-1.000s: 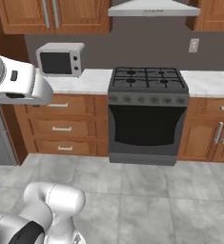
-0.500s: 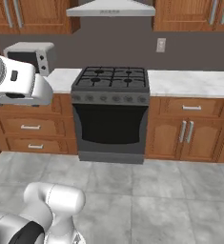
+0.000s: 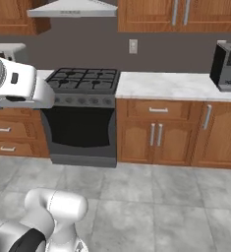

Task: Get the candle and the beer from the cabinet and move them to the dining counter.

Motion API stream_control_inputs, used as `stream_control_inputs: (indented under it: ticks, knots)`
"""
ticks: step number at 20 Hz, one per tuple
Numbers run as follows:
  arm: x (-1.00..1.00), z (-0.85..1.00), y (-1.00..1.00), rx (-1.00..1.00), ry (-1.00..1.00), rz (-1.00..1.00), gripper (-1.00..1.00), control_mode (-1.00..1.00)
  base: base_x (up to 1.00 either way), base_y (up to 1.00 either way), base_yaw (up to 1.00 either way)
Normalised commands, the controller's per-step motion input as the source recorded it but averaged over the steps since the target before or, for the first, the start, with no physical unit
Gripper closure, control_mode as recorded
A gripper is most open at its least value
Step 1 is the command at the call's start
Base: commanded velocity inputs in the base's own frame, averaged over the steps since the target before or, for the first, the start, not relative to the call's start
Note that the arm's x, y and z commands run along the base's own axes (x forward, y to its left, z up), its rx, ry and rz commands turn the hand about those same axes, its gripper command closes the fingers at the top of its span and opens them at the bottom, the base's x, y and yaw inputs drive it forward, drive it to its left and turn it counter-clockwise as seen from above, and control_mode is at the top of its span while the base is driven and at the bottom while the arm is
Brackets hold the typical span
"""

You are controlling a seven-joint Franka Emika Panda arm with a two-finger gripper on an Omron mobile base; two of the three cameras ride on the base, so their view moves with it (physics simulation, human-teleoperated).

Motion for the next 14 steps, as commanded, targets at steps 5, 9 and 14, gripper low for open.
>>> stream_control_inputs:
  ticks: [5, 9, 14]
  knots:
    - [0.0, 0.0, 0.0, 0.0, 0.0, 0.0, -1.0, 1.0, 0.23, -1.0, 0.03]
    - [0.0, 0.0, 0.0, 0.0, 0.0, 0.0, -1.0, 1.0, 0.74, -1.0, 0.03]
    - [0.0, 0.0, 0.0, 0.0, 0.0, 0.0, -1.0, 1.0, 0.78, -0.97, 0.02]
